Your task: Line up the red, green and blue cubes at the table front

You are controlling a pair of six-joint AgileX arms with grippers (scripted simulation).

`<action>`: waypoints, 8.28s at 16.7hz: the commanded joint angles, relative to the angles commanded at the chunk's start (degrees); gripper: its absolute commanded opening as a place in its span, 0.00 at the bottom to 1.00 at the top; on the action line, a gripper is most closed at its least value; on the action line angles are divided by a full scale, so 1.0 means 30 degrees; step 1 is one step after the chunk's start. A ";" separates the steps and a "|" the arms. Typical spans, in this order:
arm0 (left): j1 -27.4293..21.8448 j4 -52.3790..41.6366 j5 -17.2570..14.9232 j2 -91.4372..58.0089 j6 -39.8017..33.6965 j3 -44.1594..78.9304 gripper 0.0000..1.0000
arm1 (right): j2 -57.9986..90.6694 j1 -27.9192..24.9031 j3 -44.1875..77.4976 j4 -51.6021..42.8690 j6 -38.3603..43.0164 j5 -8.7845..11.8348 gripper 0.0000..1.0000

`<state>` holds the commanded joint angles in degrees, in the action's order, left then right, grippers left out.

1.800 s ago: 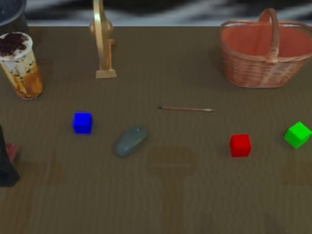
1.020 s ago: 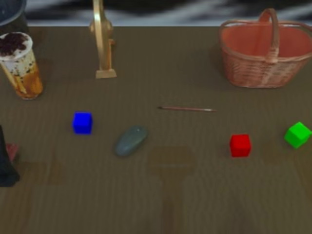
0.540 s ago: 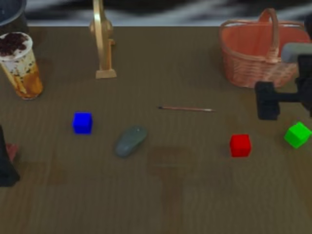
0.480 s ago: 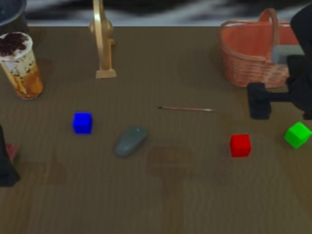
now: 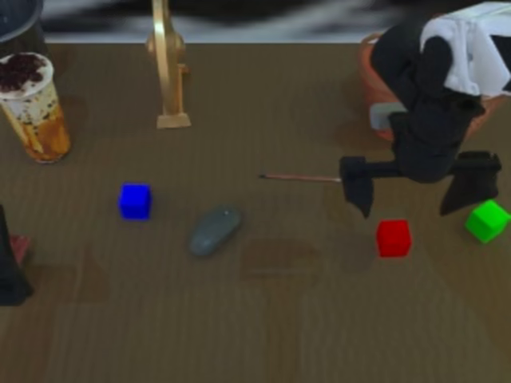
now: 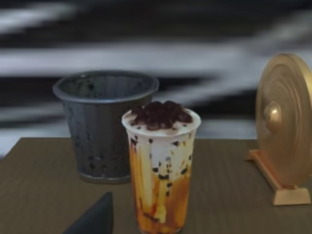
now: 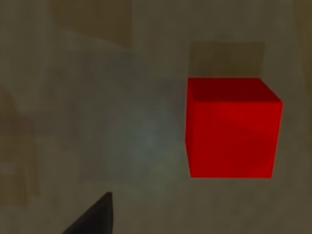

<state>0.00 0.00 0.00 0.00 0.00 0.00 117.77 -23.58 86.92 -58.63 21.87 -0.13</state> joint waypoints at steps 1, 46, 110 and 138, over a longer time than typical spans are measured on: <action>0.0000 0.0000 0.0000 0.0000 0.0000 0.0000 1.00 | 0.0249 -0.0060 0.0240 -0.0125 0.0056 0.0003 1.00; 0.0000 0.0000 0.0000 0.0000 0.0000 0.0000 1.00 | 0.1772 -0.0112 -0.1482 0.3773 -0.0011 -0.0288 0.00; 0.0000 0.0000 0.0000 0.0000 0.0000 0.0000 1.00 | 0.6668 -1.0942 0.6890 0.0101 1.1736 -0.0647 1.00; 0.0000 0.0000 0.0000 0.0000 0.0000 0.0000 1.00 | 0.2736 -0.0641 0.3886 -0.2076 -0.6391 -0.0255 1.00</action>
<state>0.00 0.00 0.00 0.00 0.00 0.00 125.98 -25.50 98.58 -64.86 2.70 -0.89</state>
